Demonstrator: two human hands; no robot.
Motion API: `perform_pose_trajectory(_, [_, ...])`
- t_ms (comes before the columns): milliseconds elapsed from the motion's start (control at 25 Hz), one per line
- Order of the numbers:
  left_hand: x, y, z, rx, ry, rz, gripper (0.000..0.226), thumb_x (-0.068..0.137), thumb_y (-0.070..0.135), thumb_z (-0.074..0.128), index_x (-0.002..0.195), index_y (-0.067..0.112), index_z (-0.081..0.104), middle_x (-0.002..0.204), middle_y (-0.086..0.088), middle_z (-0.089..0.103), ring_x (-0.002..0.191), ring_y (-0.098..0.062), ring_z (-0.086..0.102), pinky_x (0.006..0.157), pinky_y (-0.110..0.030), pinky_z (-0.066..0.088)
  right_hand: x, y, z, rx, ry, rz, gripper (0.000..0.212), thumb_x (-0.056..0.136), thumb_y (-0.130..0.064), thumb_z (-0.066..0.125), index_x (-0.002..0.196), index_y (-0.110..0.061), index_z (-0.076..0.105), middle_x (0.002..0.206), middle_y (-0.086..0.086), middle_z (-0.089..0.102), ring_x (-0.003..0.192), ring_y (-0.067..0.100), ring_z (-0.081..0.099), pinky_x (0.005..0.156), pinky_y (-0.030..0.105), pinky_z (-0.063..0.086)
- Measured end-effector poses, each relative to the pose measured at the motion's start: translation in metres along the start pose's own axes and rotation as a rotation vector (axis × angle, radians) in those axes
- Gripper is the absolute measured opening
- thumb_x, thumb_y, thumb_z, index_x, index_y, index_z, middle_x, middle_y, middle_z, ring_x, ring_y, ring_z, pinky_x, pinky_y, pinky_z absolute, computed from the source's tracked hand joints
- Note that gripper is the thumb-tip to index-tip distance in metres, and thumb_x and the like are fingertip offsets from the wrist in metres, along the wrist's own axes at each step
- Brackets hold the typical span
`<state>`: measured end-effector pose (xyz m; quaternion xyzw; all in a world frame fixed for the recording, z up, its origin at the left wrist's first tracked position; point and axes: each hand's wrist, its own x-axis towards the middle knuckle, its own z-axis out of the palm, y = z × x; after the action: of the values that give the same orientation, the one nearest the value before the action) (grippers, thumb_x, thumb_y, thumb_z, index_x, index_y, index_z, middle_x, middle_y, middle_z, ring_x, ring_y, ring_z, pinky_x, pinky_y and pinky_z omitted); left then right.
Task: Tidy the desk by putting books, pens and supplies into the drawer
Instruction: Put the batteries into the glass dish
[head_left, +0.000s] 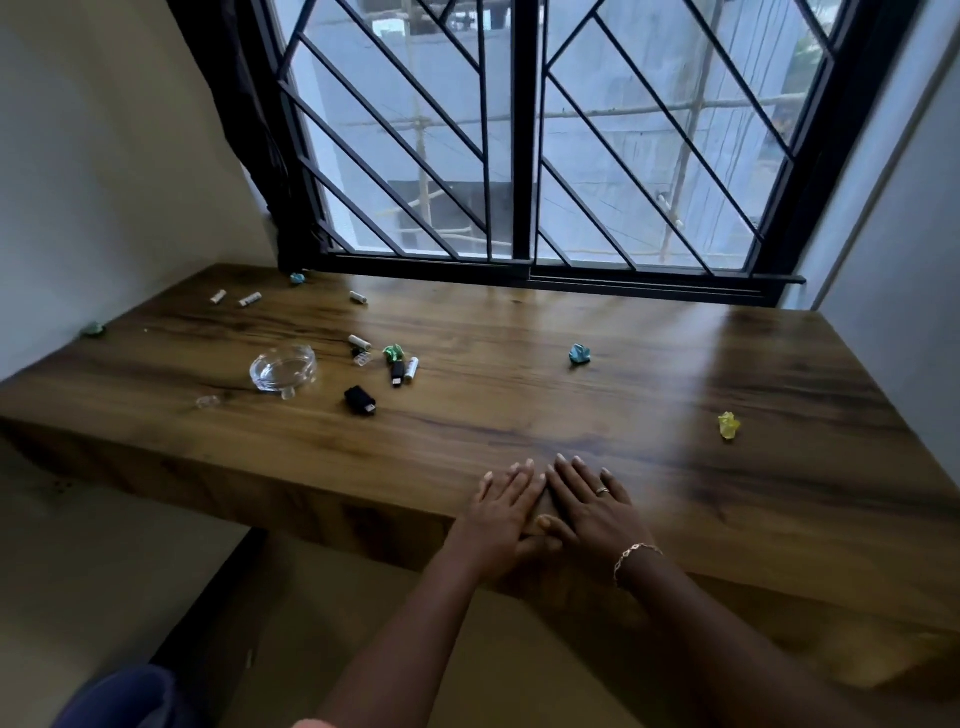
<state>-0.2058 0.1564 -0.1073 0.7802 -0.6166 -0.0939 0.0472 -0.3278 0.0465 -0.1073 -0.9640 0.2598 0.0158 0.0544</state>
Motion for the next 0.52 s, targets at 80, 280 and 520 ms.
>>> perform_pose_trajectory(80, [-0.003, -0.012, 0.001, -0.027, 0.016, 0.003, 0.102, 0.065, 0.079, -0.006, 0.15, 0.023, 0.002, 0.158, 0.0, -0.007, 0.145, -0.013, -0.011, 0.116, -0.036, -0.011, 0.005, -0.005, 0.0, -0.028, -0.02, 0.058, 0.138, 0.03, -0.077, -0.047, 0.149, -0.025, 0.002, 0.157, -0.001, -0.007, 0.145, 0.017, -0.007, 0.11, 0.033, -0.011])
perform_pose_trajectory(280, [0.003, -0.045, -0.011, -0.1, 0.055, 0.029, 0.109, 0.059, 0.079, -0.012, 0.15, 0.02, -0.001, 0.158, -0.002, -0.01, 0.145, -0.016, -0.012, 0.116, -0.035, -0.009, 0.032, -0.032, -0.007, 0.041, -0.025, 0.224, 0.138, 0.03, -0.081, -0.039, 0.148, -0.026, 0.004, 0.158, 0.003, -0.004, 0.145, 0.021, -0.006, 0.115, 0.044, -0.001])
perform_pose_trajectory(520, [0.005, -0.128, -0.043, -0.098, 0.121, -0.038, 0.114, 0.054, 0.082, -0.017, 0.15, 0.02, -0.005, 0.157, -0.004, -0.015, 0.145, -0.018, -0.014, 0.11, -0.031, -0.016, 0.084, -0.079, -0.016, 0.066, 0.053, 0.281, 0.134, 0.04, -0.082, -0.035, 0.146, -0.02, 0.018, 0.156, 0.01, 0.007, 0.145, 0.025, 0.006, 0.117, 0.035, 0.006])
